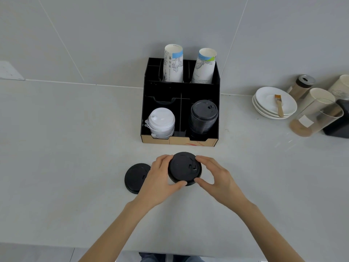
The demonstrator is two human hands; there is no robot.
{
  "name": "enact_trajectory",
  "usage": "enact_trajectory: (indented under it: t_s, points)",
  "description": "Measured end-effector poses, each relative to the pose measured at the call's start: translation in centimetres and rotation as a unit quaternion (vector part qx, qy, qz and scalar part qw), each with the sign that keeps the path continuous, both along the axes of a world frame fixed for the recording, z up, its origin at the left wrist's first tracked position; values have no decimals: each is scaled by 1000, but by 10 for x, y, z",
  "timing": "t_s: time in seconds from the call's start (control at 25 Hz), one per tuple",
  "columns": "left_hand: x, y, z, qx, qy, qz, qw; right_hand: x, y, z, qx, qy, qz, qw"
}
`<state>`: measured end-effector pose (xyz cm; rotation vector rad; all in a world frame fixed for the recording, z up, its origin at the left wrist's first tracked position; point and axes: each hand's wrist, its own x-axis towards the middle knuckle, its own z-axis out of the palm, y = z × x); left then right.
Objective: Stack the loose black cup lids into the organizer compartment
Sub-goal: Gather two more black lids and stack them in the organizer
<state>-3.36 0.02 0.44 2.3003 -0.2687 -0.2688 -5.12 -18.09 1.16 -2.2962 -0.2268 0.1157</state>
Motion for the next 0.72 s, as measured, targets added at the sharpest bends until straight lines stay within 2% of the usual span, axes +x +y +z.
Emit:
enact_trajectory:
  t_s: [0.2,0.4,0.72]
  points:
    - [18,-14,11,-5,-23,21,1000,14,-4,8,-1,-32,-23,999]
    - [33,-20,17,-42,-26,-2,999,30,-17,17,-18,-48,-17,999]
    - [71,-38,34,-35,-60,5,998,72,-42,40,-54,-67,3,996]
